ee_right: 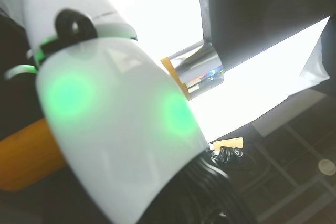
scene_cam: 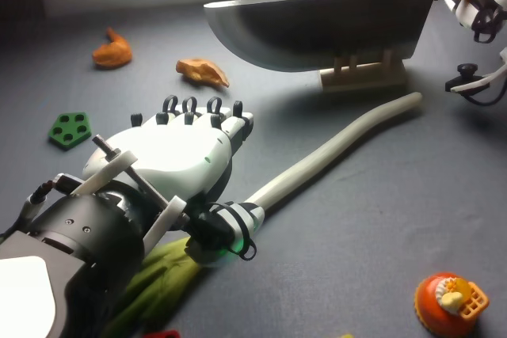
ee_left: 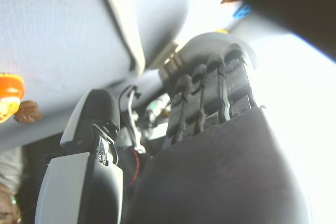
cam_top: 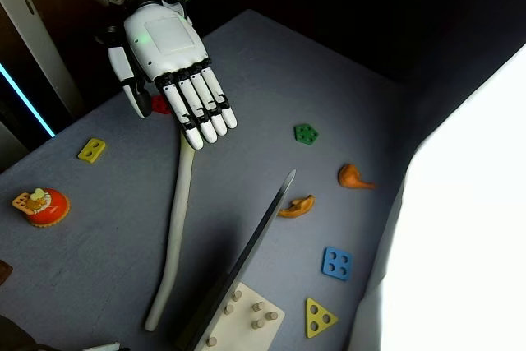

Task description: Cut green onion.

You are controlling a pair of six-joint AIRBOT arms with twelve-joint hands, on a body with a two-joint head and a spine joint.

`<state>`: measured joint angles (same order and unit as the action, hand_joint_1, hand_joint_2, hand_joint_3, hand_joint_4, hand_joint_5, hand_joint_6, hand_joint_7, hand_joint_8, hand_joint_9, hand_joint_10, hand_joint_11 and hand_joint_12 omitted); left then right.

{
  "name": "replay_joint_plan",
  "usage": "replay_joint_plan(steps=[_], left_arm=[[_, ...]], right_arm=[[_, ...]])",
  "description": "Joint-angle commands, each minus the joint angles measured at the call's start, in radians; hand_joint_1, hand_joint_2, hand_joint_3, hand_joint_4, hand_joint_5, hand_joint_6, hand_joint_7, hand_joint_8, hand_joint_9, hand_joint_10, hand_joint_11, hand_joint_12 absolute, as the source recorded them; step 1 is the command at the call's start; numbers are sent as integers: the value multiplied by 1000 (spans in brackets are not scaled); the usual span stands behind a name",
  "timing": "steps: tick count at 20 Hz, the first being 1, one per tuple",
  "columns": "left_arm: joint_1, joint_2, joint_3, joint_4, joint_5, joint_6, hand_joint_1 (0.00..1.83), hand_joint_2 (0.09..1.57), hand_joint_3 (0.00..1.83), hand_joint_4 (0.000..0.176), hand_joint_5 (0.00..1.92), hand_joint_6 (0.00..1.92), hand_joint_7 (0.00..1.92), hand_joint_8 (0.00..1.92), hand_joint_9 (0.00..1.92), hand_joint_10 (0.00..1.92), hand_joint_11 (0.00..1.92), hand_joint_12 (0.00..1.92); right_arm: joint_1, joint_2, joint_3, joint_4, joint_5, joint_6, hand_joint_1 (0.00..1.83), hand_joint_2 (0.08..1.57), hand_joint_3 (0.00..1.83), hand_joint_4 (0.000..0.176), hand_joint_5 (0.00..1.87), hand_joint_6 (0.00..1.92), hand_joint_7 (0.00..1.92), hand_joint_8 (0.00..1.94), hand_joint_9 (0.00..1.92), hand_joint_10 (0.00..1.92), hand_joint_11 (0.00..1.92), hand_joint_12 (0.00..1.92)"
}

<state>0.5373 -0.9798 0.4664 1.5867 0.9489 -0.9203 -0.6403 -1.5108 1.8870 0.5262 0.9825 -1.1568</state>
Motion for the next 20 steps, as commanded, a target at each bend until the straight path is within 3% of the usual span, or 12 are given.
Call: replay_joint_plan(steps=[1,2,3,4,6,7,8,10,11,15,20], left_arm=[[-4,7,3,85,27,-1,522,1368,2,0,51,1,12,0,1,0,0,0],[-3,7,3,85,27,-1,542,1367,2,0,53,2,12,0,0,0,0,0],[-2,8,3,86,27,-1,546,1366,1,0,51,1,8,0,1,0,0,0],[0,9,2,89,27,-1,513,1372,4,0,40,2,7,0,0,0,0,0],[3,10,2,91,26,-1,573,1353,0,0,66,12,27,6,10,4,0,0],[6,11,2,94,23,-1,548,1364,1,0,58,5,19,1,5,1,0,0],[7,11,2,94,21,-1,548,1364,1,0,58,5,19,1,5,1,0,0],[8,12,2,94,21,-1,573,1353,0,0,73,9,32,5,15,4,0,0],[7,12,2,94,21,-1,540,1358,0,0,68,5,31,3,12,3,0,0],[-1,13,1,94,21,-1,513,1368,3,0,58,0,18,0,0,0,0,0],[-35,10,6,51,21,-1,556,1354,0,0,73,7,28,5,4,2,1,0]], right_arm=[[-1,11,8,-17,113,5,1022,1126,0,0,148,985,260,1121,185,1547,35,1921],[-1,12,8,-23,114,5,967,1069,0,5,98,629,218,654,116,1166,6,1682],[-1,13,8,-30,114,5,943,1041,0,21,76,382,242,347,98,910,0,1472],[-1,15,8,-36,114,5,906,996,0,34,24,154,177,175,32,660,0,1202],[-2,19,8,-49,113,5,862,931,0,45,0,7,45,19,3,308,0,744],[-2,23,8,-60,111,15,852,860,0,53,0,0,1,0,0,23,0,296],[-4,28,8,-75,107,34,852,860,0,53,0,0,1,0,0,23,0,296],[-5,36,7,-84,104,44,877,834,0,63,0,0,0,0,0,0,0,29],[-6,41,7,-85,99,44,867,825,0,62,0,0,0,0,0,0,0,5],[-16,69,-7,-95,79,52,831,808,0,66,0,0,0,0,0,0,0,0],[-9,106,-41,-118,61,63,825,824,0,55,0,0,0,0,0,0,0,0]])
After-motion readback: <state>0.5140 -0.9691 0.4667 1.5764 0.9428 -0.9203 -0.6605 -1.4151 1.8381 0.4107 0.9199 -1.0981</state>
